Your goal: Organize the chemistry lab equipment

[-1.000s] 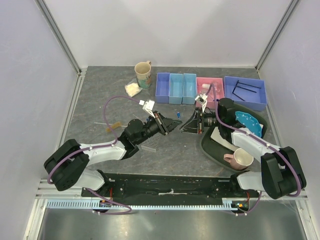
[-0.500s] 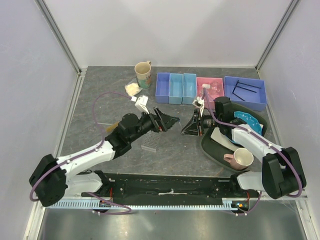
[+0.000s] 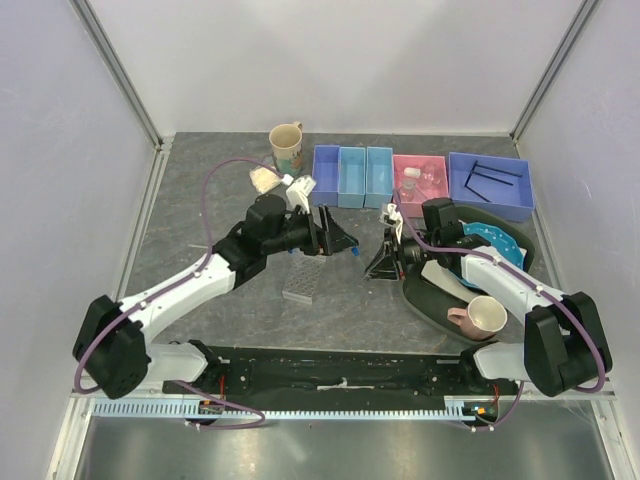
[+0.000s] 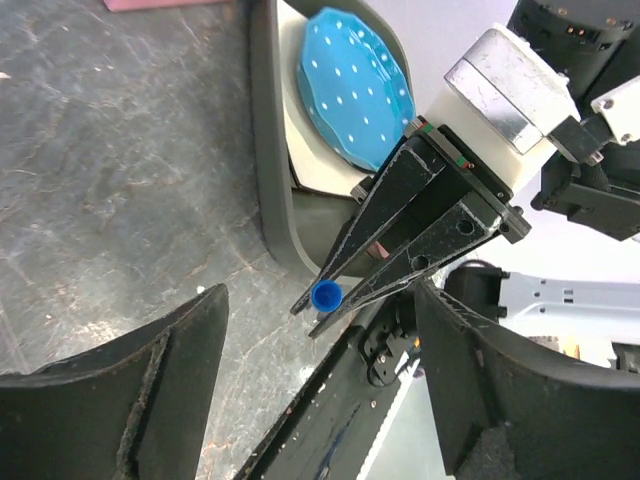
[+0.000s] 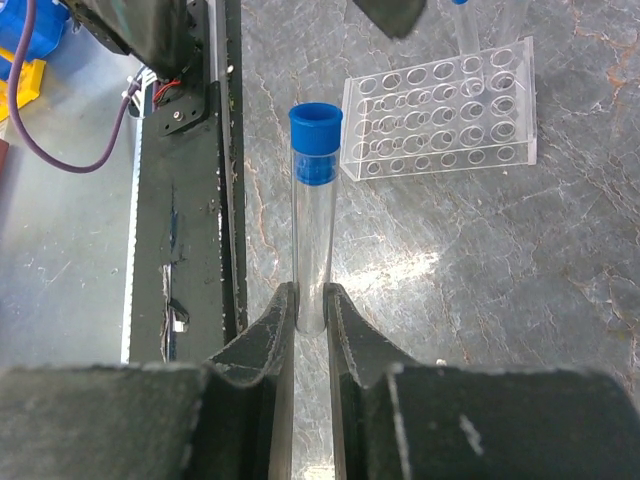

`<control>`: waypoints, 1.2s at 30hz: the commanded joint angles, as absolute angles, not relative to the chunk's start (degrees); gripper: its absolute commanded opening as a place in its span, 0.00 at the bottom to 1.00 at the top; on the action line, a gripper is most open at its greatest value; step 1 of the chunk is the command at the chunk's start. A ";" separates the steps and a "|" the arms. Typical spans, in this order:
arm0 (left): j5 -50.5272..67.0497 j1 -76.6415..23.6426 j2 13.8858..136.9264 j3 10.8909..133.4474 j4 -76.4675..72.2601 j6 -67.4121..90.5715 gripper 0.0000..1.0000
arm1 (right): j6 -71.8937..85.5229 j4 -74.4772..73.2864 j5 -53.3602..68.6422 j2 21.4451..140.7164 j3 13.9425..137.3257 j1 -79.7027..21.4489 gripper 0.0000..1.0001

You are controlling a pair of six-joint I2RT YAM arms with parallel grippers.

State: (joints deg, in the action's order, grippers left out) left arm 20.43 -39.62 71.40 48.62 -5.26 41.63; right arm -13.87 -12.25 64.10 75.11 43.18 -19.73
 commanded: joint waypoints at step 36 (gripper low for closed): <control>28.74 -43.42 84.46 61.26 7.91 33.84 0.29 | -23.20 -17.49 62.75 76.29 46.41 -20.74 0.12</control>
